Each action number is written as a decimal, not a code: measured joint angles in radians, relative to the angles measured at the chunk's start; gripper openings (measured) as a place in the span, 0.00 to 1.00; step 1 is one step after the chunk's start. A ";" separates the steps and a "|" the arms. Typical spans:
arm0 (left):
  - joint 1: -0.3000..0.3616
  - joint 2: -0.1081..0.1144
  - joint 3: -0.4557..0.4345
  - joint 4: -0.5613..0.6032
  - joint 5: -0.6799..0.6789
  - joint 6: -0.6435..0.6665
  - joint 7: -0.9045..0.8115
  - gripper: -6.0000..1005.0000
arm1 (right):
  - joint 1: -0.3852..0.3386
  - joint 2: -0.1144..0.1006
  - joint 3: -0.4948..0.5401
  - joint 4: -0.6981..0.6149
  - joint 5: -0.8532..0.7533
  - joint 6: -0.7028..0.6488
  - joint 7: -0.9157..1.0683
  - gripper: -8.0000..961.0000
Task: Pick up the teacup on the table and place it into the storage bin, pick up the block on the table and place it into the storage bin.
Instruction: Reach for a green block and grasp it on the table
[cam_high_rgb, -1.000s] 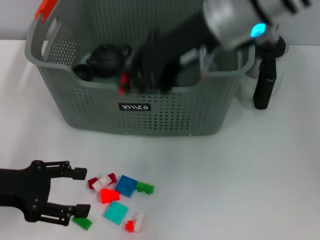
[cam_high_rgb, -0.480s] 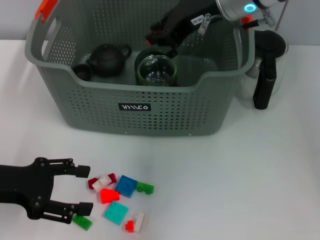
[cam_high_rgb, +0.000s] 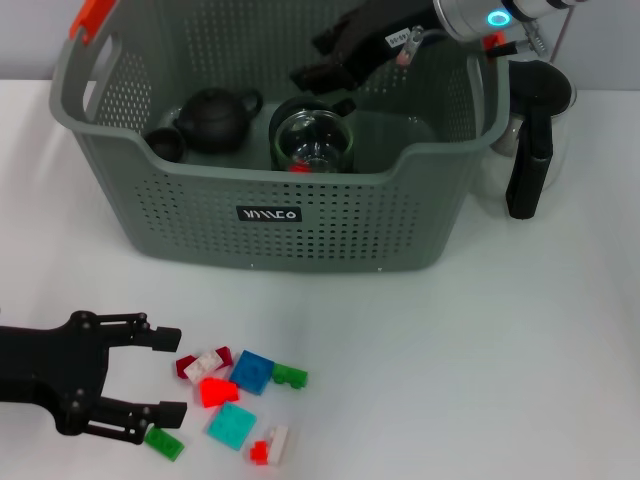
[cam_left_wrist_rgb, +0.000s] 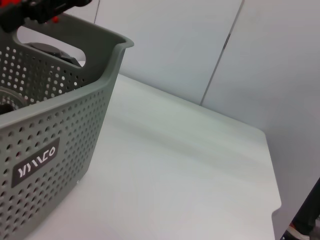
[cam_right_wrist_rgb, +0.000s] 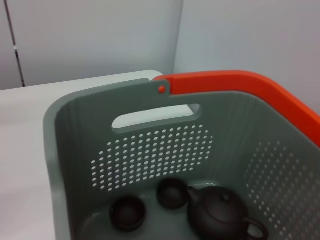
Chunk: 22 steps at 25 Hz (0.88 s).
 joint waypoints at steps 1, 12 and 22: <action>0.000 0.000 0.000 0.000 0.000 0.000 0.000 0.89 | -0.001 0.001 0.000 0.000 0.000 0.007 -0.004 0.54; -0.004 0.006 0.000 -0.001 0.000 0.007 -0.005 0.89 | -0.129 0.005 0.013 -0.281 0.168 -0.278 -0.025 0.79; -0.001 0.009 -0.001 0.000 0.016 0.004 -0.006 0.89 | -0.208 0.020 -0.138 -0.373 0.149 -0.546 0.074 0.80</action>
